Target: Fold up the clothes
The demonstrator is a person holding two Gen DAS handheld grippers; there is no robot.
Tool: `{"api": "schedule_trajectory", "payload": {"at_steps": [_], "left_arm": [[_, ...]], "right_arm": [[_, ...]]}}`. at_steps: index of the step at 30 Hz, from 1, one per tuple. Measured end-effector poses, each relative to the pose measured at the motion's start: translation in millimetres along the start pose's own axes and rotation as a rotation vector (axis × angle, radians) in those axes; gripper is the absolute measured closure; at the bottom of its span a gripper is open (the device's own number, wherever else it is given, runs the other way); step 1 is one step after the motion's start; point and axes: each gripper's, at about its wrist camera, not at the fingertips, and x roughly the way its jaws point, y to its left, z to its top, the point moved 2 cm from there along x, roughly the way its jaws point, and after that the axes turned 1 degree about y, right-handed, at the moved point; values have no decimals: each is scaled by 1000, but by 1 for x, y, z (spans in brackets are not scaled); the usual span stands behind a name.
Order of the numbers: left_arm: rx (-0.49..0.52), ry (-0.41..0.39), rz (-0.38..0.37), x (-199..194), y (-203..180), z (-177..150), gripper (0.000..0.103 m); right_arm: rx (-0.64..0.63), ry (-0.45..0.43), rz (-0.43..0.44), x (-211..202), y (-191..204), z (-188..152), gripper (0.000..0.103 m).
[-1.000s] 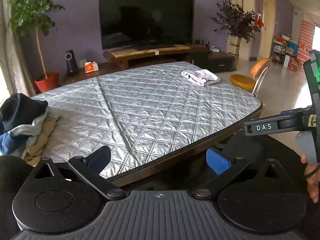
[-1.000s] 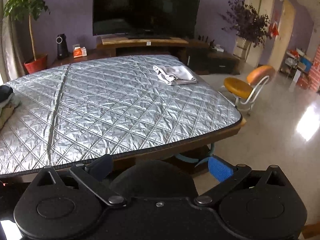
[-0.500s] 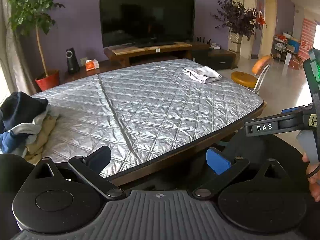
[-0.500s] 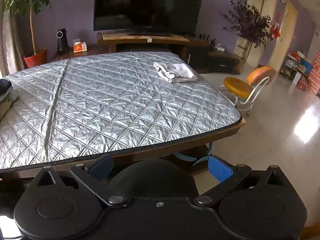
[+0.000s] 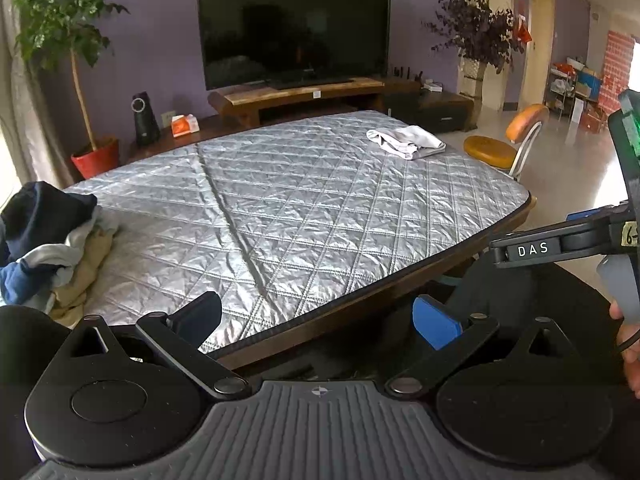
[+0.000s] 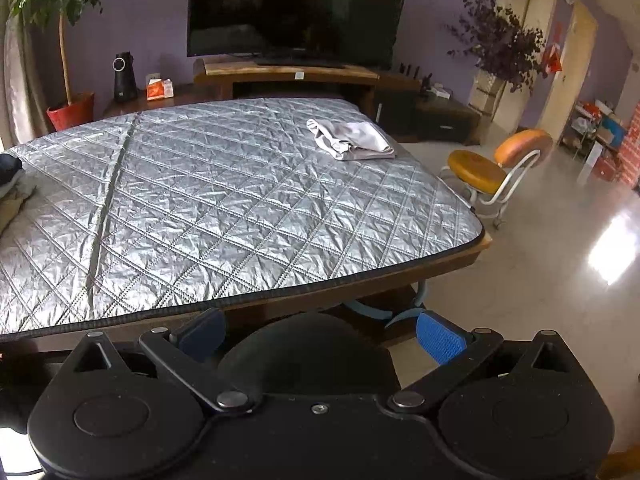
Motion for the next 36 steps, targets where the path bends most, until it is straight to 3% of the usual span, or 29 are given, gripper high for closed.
{"api": "schedule_trajectory", "payload": {"at_steps": [36], "left_arm": [[32,24,-9,5,-6,-4,0]], "right_arm": [[19,17,0,4,-6,-1,1]]}}
